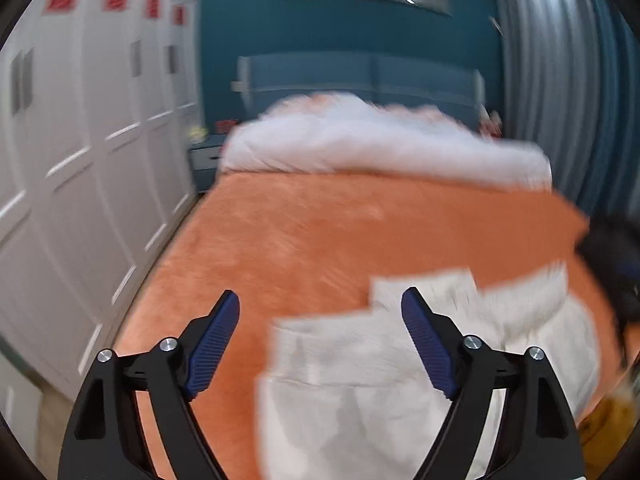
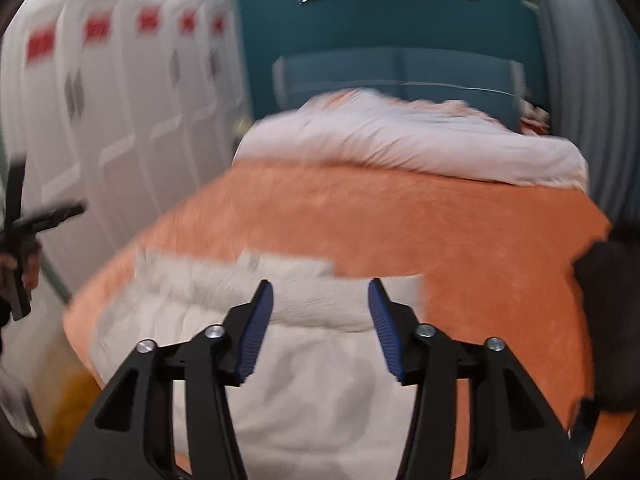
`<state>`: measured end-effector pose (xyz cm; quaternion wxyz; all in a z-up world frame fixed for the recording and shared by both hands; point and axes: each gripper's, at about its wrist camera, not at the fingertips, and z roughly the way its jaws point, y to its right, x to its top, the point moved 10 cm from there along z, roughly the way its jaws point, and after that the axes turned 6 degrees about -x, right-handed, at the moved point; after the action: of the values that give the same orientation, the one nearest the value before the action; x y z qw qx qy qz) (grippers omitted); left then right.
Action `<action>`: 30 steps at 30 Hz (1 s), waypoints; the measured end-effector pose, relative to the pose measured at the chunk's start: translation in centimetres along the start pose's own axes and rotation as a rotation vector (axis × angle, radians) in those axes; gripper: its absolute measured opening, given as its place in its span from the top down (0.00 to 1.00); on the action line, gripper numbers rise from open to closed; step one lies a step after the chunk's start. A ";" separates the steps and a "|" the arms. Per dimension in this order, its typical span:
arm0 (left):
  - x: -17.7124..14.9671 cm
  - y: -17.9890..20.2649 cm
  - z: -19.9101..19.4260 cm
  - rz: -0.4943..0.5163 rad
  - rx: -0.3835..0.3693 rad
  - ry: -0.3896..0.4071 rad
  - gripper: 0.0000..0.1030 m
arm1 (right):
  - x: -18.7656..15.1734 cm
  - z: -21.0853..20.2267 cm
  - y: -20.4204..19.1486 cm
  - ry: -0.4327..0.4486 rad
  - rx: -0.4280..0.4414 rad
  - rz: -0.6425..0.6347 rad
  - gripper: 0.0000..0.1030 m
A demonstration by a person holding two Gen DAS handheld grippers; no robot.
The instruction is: Fold large clothes
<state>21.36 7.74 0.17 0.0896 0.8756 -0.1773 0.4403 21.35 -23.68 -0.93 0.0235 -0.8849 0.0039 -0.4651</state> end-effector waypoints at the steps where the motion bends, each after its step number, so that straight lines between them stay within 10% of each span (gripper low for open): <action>1: -1.6 2.4 2.4 0.017 -0.016 -0.055 0.22 | -0.7 2.2 -2.3 -0.031 0.019 -0.032 0.67; 7: -6.6 6.5 11.6 0.058 0.065 -0.160 0.20 | -4.1 11.4 -4.6 -0.150 -0.071 -0.145 0.73; 15: -8.6 3.5 17.8 -0.134 0.086 -0.190 0.13 | -6.5 19.4 -0.7 -0.261 -0.035 0.068 0.74; 30: -10.2 3.7 21.0 -0.180 0.111 -0.154 0.08 | -10.0 22.9 -0.8 -0.262 0.022 0.179 0.74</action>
<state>29.83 0.17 -20.56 0.0662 0.9228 -0.0799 0.3709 34.50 -21.71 -22.09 0.0748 -0.9339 0.0747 -0.3416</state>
